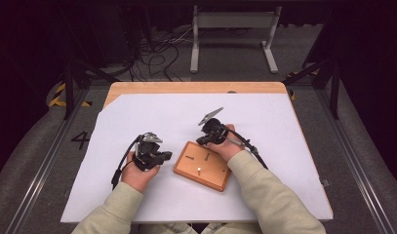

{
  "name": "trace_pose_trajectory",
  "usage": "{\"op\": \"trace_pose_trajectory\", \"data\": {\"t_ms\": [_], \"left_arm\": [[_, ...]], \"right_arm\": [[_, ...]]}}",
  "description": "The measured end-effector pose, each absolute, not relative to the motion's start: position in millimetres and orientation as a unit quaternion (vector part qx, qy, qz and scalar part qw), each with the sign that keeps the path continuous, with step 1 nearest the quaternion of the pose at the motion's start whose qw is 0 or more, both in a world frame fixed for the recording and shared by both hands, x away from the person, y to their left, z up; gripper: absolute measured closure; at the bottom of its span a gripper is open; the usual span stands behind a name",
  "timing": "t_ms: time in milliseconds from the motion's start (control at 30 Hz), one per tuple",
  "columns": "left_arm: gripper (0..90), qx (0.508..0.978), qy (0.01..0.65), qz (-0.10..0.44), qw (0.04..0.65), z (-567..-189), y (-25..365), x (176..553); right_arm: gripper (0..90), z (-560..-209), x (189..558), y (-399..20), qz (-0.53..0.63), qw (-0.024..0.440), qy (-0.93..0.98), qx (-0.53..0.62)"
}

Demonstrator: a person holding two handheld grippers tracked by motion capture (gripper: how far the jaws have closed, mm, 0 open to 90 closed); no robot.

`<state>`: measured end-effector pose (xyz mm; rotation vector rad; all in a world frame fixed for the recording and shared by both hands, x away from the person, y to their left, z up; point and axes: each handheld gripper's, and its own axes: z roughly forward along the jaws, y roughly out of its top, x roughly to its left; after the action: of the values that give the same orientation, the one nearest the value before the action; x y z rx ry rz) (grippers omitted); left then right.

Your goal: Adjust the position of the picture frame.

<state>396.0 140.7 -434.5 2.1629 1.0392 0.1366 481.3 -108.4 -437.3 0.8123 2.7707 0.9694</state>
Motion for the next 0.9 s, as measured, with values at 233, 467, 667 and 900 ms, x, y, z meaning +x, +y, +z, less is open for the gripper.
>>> {"op": "trace_pose_trajectory", "data": {"t_ms": [233,467,667,900], "left_arm": [[89.7,0.863,0.378,0.011,0.336,-442,142,381],[89.9,0.873,0.379,-0.015,0.306,-448,133,378],[89.9,0.888,0.337,-0.046,0.309,-449,113,366],[89.7,0.888,0.324,-0.029,0.326,-445,111,363]], "right_arm": [[90.0,-411,456,-131,0.378,0.101,0.876,0.281],[90.0,-407,423,-194,0.388,0.110,0.857,0.320],[90.0,-411,400,-237,0.382,0.114,0.848,0.349],[90.0,-409,363,-248,0.377,0.084,0.876,0.291]]}}
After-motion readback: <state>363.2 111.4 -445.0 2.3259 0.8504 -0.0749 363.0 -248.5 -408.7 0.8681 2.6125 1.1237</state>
